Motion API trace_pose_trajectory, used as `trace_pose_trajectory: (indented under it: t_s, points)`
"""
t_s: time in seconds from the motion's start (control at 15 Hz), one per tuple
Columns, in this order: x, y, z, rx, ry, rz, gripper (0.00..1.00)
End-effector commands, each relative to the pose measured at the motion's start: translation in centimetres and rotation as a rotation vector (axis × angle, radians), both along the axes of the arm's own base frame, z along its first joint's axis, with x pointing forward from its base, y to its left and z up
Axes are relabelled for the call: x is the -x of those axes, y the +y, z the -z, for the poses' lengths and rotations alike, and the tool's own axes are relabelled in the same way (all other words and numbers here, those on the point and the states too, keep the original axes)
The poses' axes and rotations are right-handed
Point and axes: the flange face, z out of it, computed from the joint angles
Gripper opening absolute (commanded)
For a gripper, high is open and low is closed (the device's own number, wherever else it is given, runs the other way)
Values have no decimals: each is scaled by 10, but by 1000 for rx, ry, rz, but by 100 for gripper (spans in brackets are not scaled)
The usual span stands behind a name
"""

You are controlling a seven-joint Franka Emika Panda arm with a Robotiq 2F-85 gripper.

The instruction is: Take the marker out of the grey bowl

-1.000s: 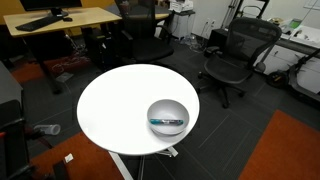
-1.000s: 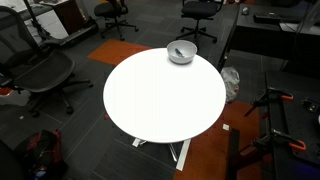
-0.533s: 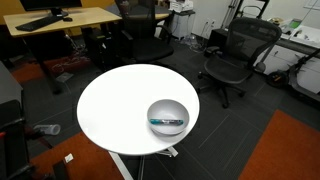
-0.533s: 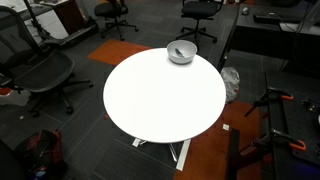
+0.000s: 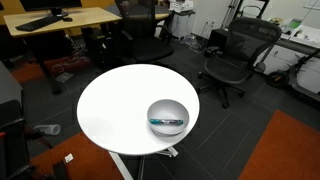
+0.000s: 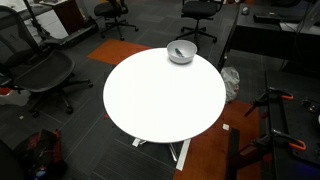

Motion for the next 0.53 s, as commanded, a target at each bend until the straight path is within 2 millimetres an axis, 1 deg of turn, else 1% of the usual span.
trace_pose_trajectory:
  t_s: [0.0,0.2,0.47]
  points:
    - [-26,-25,20,-6,-23,87,100]
    - [-49,-47,43,-9,-40,147,100]
    - [-81,-72,76,-7,-87,227,100]
